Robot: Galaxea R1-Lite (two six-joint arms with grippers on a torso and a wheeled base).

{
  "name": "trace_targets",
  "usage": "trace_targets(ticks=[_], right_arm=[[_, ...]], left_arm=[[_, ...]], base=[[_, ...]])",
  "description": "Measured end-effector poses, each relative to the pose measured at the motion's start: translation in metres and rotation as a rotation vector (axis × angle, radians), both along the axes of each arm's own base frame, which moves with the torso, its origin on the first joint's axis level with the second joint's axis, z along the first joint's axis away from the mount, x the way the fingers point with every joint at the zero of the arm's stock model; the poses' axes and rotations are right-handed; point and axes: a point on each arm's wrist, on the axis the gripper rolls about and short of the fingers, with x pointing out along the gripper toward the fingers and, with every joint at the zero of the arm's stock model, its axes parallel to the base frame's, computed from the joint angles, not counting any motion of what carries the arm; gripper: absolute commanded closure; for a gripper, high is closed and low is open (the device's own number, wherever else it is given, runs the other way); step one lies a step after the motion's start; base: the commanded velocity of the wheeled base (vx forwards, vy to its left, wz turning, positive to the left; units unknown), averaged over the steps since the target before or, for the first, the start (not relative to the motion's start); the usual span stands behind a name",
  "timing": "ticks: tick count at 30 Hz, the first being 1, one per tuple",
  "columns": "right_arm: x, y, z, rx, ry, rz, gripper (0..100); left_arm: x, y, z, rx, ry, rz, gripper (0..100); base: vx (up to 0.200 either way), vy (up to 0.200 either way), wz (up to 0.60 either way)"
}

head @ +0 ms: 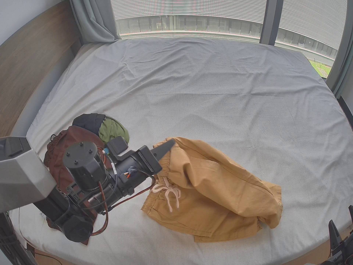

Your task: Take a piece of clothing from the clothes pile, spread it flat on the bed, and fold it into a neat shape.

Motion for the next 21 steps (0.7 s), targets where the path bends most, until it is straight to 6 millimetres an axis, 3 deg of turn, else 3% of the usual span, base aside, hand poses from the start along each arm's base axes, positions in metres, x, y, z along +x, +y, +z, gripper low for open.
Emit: trace_targets(ticks=[8, 21], right_arm=[[0.000, 0.000, 0.000, 0.000, 0.000, 0.000, 0], [0.000, 0.000, 0.000, 0.000, 0.000, -0.001, 0]], left_arm=[[0.001, 0.028, -0.010, 0.061, 0.025, 0.067, 100], [-0.003, 0.054, -0.019, 0.175, 0.011, 0.098, 100]], base=[[0.000, 0.000, 0.00], [0.000, 0.000, 0.00]])
